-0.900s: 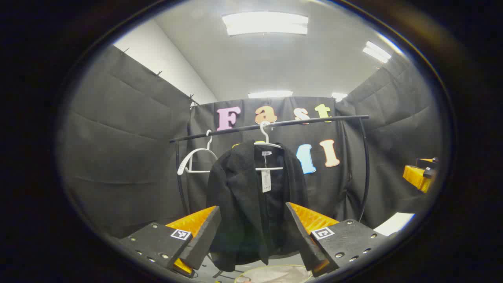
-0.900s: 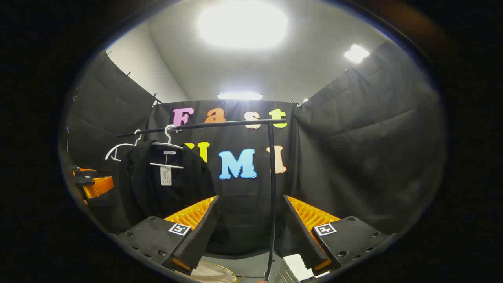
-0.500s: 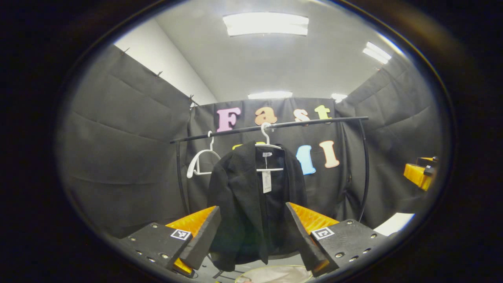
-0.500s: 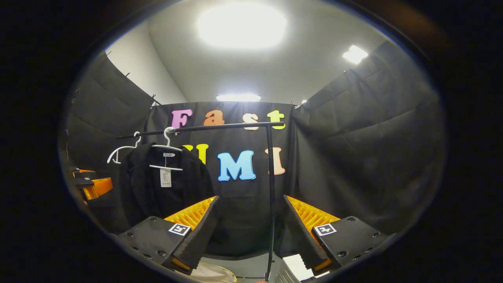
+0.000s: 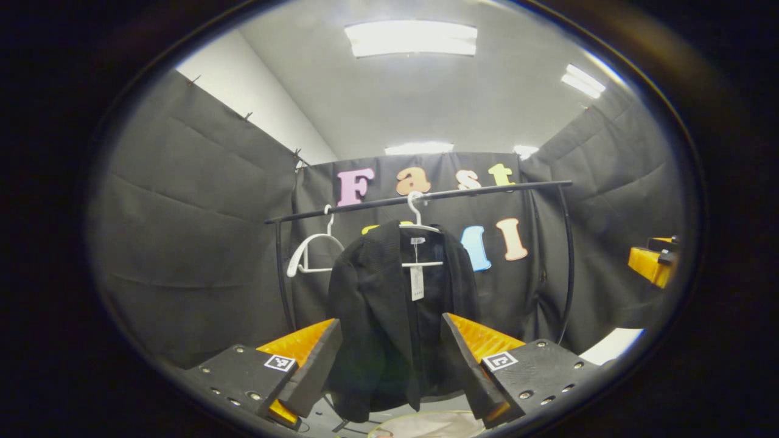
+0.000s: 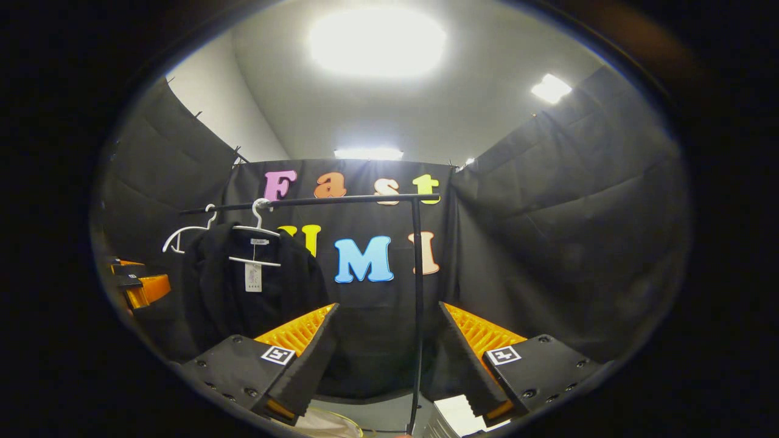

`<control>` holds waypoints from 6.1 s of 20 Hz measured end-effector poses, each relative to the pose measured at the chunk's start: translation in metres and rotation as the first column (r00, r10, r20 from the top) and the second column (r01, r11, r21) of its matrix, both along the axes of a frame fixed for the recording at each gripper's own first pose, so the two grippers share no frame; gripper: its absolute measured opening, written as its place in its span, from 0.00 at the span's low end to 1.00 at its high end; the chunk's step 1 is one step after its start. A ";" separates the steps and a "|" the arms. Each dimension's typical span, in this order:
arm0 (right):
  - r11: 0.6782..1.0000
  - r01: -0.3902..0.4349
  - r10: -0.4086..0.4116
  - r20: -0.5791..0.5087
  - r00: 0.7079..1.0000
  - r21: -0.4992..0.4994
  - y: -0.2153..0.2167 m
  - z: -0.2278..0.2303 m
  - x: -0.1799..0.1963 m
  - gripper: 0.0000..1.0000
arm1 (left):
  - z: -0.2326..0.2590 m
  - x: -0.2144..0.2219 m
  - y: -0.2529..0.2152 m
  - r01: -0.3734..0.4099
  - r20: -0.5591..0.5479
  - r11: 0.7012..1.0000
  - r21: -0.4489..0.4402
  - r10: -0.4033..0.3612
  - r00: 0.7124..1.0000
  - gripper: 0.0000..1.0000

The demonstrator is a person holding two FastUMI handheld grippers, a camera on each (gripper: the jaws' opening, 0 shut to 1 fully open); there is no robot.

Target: Grasp the clothes on the hanger with both hands and then place them into the laundry hamper below.

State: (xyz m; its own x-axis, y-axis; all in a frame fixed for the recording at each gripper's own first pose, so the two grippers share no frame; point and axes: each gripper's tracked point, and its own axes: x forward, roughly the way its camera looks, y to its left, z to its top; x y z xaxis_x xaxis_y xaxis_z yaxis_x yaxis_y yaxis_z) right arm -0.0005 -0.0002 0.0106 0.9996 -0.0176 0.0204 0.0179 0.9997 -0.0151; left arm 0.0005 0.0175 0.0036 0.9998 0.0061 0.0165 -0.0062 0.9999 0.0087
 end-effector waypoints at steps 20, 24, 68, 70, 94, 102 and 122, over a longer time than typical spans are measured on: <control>0.990 -0.134 0.136 0.082 0.987 -0.034 0.112 0.016 0.097 0.98 | -0.014 0.093 0.024 0.045 -0.016 0.999 0.011 -0.045 0.999 0.94; 0.975 -0.224 0.223 0.088 0.971 0.006 0.135 0.014 0.133 0.98 | -0.008 0.115 0.019 -0.009 -0.001 1.000 0.010 0.009 1.000 0.94; 0.866 -0.476 0.493 -0.110 0.863 0.155 0.262 -0.072 0.349 0.36 | -0.052 0.270 0.019 -0.373 -0.064 0.918 0.131 0.383 0.921 0.63; 0.857 -0.490 0.509 -0.115 0.853 0.159 0.261 -0.071 0.348 0.13 | -0.049 0.267 0.019 -0.367 -0.066 0.920 0.135 0.378 0.923 0.49; 0.956 -0.285 0.274 0.131 0.953 0.067 0.161 0.009 0.398 0.01 | 0.099 0.209 0.079 -0.482 0.241 0.832 0.275 0.426 0.872 0.00; 0.953 -0.296 0.284 0.140 0.948 0.069 0.160 0.011 0.420 0.02 | 0.108 0.233 0.098 -0.419 0.228 0.860 0.292 0.363 0.903 0.00; 0.794 -0.455 0.533 -0.102 0.840 0.402 0.181 -0.061 0.426 0.02 | 0.044 0.256 0.120 -0.183 0.068 0.961 0.207 0.173 0.983 0.01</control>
State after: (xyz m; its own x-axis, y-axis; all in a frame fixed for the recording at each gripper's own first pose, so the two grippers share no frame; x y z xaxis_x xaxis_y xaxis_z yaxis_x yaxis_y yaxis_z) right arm 0.4256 0.1808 -0.0503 0.8539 0.5127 -0.0901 -0.4444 0.8081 0.3867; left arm 0.2565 0.1376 0.0476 0.9808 0.1749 0.0858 -0.1896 0.9580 0.2151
